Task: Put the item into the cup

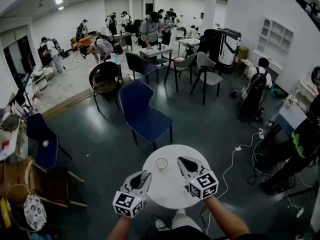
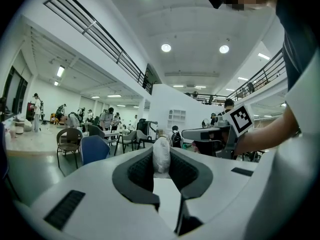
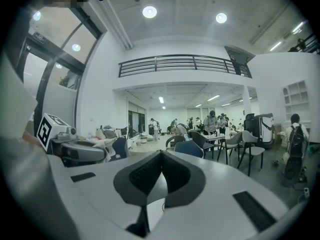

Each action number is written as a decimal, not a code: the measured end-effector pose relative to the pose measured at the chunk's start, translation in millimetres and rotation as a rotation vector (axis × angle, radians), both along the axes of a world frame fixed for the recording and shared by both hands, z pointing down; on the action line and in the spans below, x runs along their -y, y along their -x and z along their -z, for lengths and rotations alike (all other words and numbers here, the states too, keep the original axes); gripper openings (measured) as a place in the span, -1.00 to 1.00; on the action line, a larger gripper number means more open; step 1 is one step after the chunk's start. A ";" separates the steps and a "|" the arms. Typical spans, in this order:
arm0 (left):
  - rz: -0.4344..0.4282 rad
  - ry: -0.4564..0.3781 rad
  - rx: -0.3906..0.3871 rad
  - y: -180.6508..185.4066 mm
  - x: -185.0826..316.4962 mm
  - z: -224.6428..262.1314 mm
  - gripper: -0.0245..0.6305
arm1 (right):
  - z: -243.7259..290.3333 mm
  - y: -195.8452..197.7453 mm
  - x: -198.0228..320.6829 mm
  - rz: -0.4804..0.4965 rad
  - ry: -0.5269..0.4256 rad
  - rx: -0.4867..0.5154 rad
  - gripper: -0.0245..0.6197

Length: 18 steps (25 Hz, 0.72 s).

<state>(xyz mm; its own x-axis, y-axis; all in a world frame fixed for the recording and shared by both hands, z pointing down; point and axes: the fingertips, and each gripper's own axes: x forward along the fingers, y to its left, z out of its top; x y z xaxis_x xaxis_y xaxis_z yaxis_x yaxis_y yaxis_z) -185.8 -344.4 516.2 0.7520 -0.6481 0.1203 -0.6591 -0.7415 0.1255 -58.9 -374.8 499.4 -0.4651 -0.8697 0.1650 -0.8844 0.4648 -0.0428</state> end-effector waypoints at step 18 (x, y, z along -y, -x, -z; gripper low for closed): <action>-0.012 0.104 0.101 -55.0 71.0 -87.6 -0.71 | -74.9 -53.9 64.8 -0.005 0.090 0.030 -0.87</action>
<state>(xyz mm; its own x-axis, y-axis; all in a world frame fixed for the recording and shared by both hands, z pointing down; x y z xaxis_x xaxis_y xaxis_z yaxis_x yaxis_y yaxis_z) -130.8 -415.4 603.9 0.7404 -0.6190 0.2619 -0.6633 -0.7359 0.1359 -5.1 -439.5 574.3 -0.4666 -0.8544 0.2286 -0.8844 0.4535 -0.1101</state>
